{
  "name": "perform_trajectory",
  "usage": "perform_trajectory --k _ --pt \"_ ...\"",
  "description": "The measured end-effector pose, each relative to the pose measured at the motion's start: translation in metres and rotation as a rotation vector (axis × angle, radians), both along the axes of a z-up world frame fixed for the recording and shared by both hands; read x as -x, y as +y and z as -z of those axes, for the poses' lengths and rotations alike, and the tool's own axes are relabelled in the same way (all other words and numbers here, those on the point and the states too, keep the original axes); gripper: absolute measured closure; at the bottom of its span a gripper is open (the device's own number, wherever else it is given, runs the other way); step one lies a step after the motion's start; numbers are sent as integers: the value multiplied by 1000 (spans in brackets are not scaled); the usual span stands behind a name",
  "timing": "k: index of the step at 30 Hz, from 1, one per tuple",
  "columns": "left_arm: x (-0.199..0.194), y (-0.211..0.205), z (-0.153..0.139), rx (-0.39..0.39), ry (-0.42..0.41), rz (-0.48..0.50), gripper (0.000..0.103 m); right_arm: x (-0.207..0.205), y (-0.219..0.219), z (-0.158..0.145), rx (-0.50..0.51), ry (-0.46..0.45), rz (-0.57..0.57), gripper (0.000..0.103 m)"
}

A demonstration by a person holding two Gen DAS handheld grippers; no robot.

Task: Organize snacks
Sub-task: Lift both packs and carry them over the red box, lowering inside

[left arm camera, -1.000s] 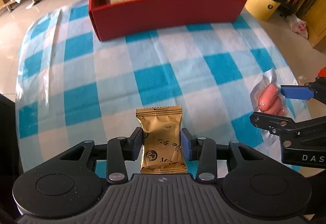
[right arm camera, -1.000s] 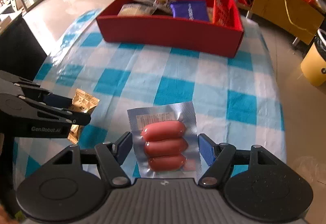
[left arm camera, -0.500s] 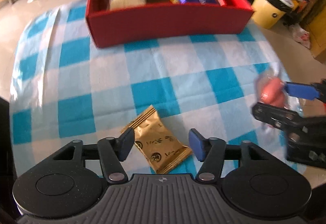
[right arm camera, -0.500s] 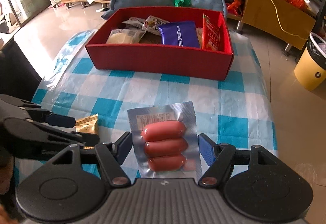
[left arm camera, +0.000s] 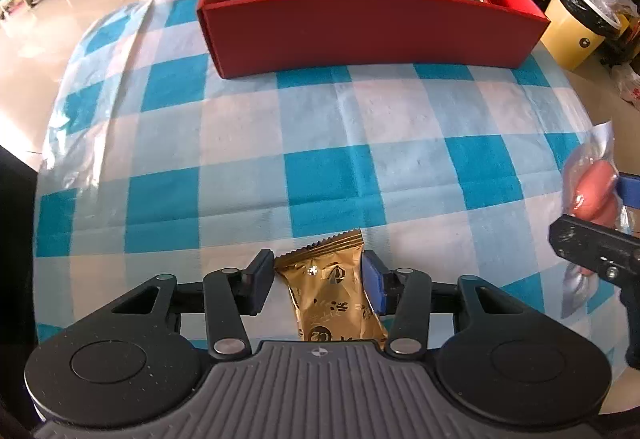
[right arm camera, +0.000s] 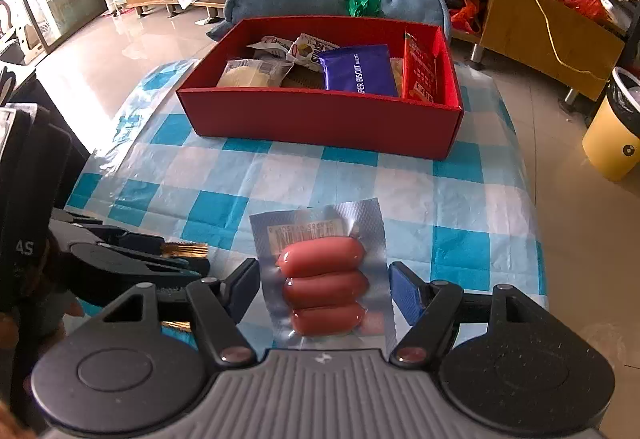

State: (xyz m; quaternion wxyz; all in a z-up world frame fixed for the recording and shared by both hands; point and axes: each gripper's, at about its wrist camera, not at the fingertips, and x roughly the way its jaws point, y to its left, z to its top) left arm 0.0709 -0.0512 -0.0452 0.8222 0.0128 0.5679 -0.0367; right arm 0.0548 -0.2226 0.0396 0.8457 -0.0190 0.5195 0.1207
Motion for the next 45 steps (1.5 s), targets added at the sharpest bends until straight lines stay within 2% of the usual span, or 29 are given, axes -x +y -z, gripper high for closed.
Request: perform_trajectory --k 2,4,6,8,9,11,13,14,19,25,36,45 --pt "3 -1 0 1 13 19 43 0 1 -1 -3 -3 -3 35" --pt "5 2 2 10 21 1 29 0 2 -2 -5 -4 -6 35" --pt "6 1 5 13 32 -22 27 1 3 -2 -6 -4 -13 35" --pt "9 1 8 18 42 -37 18 1 5 -3 -5 -4 -19 35" --pt "12 0 9 14 44 -40 18 2 5 -3 -4 -6 -21 35" --pt "18 -4 7 -6 25 -35 26 2 5 -4 -3 -10 -22 35" --pt "19 -6 2 8 17 -23 52 2 5 -5 -3 -14 -22 35" --pt "19 -7 -1 2 10 -19 57 2 4 -6 -5 -17 -22 35" --pt "20 -8 -8 -26 -26 -10 57 2 3 -8 -5 -27 -17 35" --pt "16 -6 -29 -24 -103 0 57 -2 3 -9 3 -47 1 35" --pt "-13 -6 -55 -5 -193 26 57 -25 6 -16 8 -84 41 35" --pt "-45 -2 -71 13 -251 14 57 -60 5 -27 -5 -129 84 35"
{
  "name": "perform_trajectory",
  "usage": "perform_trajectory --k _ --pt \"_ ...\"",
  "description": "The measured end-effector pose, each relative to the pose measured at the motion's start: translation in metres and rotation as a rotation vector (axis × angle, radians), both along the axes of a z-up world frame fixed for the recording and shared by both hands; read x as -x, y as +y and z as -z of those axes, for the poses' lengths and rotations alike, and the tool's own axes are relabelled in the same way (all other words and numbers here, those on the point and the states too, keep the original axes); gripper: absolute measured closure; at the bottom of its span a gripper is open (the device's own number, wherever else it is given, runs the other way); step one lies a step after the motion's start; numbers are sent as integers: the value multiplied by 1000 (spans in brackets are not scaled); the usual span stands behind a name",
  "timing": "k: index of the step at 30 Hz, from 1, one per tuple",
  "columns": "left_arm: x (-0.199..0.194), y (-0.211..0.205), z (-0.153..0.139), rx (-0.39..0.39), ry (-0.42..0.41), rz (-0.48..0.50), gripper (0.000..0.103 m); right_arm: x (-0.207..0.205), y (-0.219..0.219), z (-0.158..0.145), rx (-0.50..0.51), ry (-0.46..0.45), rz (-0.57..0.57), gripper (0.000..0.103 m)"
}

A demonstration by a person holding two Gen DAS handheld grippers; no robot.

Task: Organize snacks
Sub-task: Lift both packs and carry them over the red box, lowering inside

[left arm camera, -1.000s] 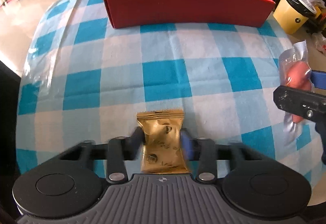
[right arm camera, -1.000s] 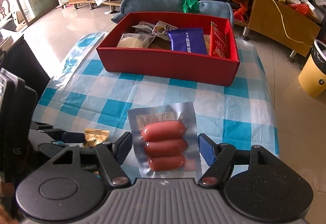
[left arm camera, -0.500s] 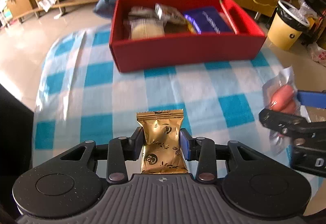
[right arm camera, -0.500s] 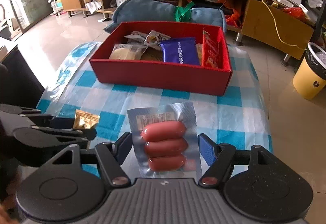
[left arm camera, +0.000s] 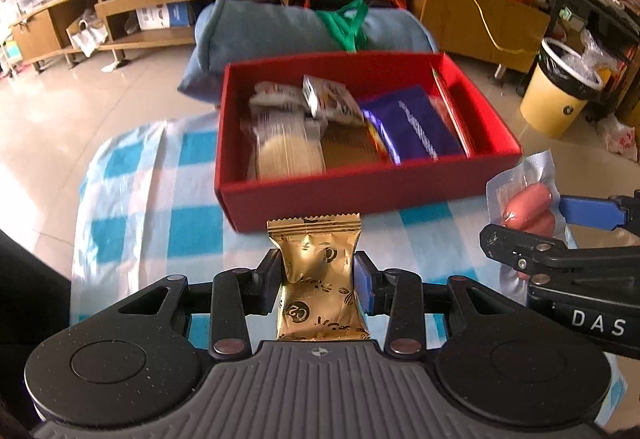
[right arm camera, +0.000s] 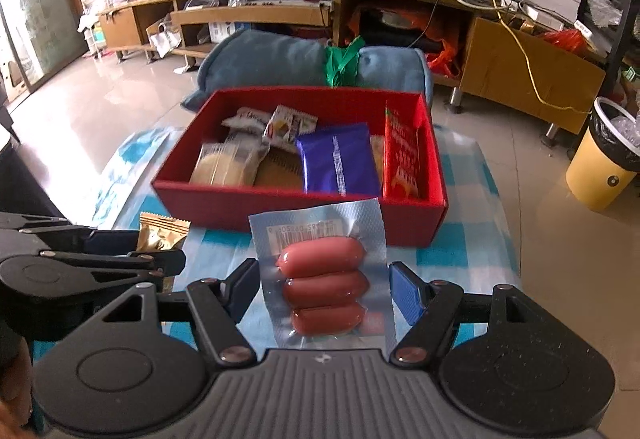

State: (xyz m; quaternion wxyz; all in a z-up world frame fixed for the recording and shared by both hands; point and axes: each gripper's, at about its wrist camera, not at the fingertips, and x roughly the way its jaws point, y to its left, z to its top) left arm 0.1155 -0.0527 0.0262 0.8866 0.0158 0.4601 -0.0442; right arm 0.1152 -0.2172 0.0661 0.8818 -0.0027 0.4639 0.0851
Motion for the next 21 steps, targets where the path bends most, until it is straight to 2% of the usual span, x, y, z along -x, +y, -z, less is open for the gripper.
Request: perform_trajectory --k 6,21 --pt "-23 2 -12 0 -50 -9 57 -27 1 -6 -14 -31 17 35" --pt "-79 4 -16 2 -74 -45 57 -92 7 1 -18 -49 37 35"
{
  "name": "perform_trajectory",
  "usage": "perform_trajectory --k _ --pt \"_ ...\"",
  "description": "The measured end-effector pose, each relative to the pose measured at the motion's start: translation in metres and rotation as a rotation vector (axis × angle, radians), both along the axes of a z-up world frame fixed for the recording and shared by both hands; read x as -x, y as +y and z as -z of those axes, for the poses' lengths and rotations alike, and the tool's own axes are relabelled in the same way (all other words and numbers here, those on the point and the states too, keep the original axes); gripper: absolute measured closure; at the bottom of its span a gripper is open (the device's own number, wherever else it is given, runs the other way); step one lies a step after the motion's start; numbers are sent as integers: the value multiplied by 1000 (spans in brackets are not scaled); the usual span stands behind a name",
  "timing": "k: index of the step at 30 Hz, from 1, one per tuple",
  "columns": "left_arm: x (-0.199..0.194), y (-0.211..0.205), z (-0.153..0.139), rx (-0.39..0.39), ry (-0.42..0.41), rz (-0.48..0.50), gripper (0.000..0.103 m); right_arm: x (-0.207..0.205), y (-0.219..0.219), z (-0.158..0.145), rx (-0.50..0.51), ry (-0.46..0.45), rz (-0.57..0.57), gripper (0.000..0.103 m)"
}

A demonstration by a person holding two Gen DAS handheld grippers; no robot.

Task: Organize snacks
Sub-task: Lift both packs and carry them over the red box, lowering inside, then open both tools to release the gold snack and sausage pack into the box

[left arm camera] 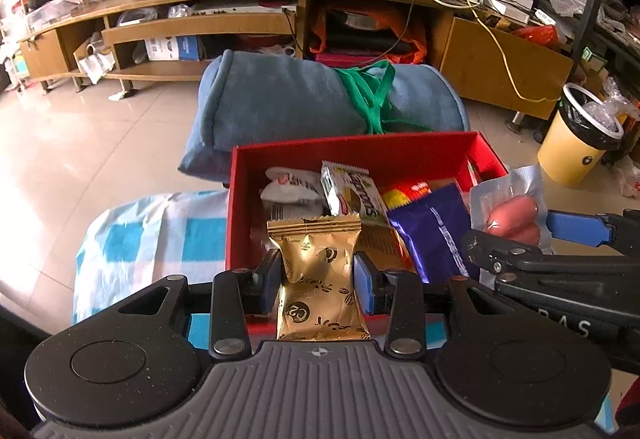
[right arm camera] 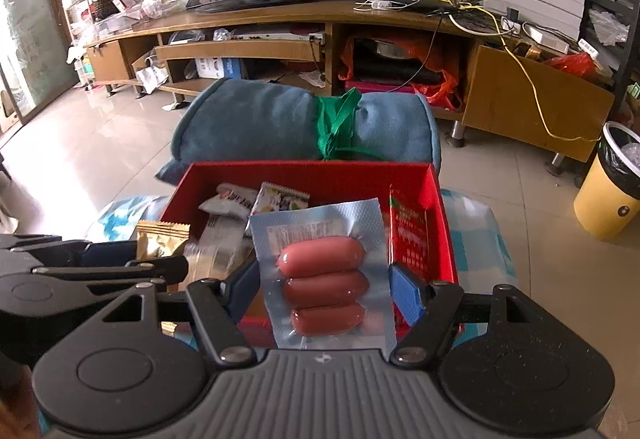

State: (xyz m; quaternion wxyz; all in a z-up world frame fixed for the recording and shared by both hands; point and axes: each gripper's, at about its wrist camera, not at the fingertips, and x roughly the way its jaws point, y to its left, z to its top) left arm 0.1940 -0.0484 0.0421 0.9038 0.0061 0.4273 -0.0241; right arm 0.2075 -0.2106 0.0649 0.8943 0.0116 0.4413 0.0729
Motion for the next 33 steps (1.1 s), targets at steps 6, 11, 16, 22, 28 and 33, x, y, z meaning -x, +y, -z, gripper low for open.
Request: perform_trajectory --k 6,11,16,22,28,33 --pt "-20 -1 13 -5 31 -14 57 -27 -1 18 2 26 21 35" --pt "-30 -2 18 -9 44 -21 57 -39 -2 26 3 38 29 35" --pt "-39 -4 24 -20 54 -29 57 -48 -2 35 3 53 34 35" --pt "-47 -5 35 -35 76 -36 56 -56 -1 48 10 79 36 35" --pt "-50 -9 37 -40 77 -34 56 -61 -4 55 12 93 52 35" --pt "-51 -11 40 -50 78 -31 54 -62 -5 57 21 96 58 35"
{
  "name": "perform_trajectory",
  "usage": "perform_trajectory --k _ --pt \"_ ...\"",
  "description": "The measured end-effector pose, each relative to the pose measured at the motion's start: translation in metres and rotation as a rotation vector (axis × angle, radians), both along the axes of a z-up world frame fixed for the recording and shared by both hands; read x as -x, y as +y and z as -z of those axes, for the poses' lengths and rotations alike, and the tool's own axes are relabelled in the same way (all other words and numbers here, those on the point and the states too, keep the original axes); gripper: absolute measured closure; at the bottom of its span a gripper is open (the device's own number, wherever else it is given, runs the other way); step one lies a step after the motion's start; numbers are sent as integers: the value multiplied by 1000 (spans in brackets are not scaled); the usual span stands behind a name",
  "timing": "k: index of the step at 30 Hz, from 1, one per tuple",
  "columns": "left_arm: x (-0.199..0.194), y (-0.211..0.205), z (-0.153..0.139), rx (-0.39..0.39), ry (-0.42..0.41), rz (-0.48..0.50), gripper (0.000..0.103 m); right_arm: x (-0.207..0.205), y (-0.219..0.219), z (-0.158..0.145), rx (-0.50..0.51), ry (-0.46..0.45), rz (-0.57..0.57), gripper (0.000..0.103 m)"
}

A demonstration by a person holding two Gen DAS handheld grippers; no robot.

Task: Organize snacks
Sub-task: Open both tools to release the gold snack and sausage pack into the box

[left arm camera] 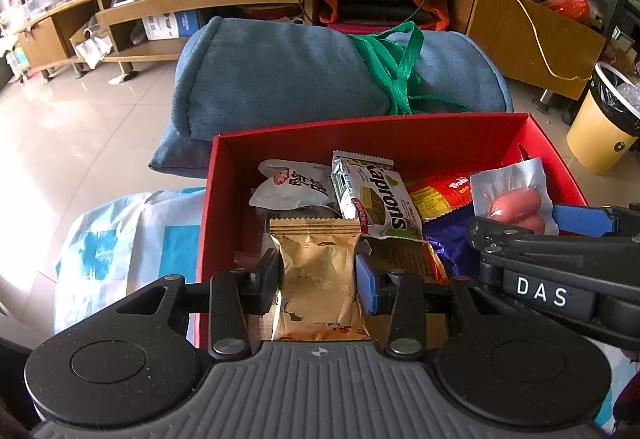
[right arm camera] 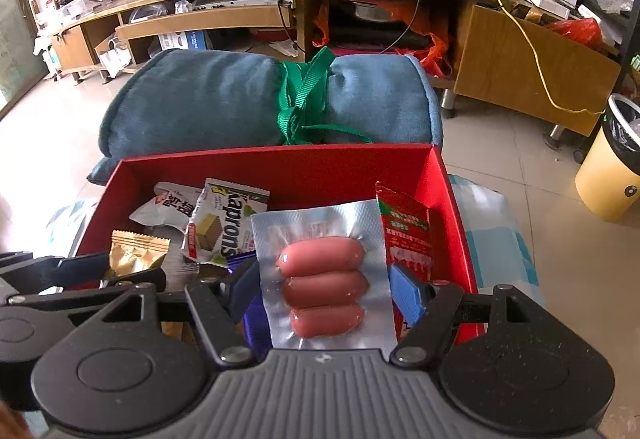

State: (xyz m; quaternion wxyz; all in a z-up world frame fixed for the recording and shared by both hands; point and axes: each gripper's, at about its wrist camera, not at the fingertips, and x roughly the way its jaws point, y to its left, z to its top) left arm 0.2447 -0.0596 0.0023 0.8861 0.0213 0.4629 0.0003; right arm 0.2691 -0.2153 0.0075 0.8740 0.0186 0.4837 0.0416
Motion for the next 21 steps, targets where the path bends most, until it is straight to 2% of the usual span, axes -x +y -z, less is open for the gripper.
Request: perform_trajectory --k 9,21 --pt "-1 -1 2 -7 5 -2 51 -3 -3 6 2 19 10 34" --pt "-2 2 -2 14 10 -14 30 -2 -10 3 -6 17 33 34"
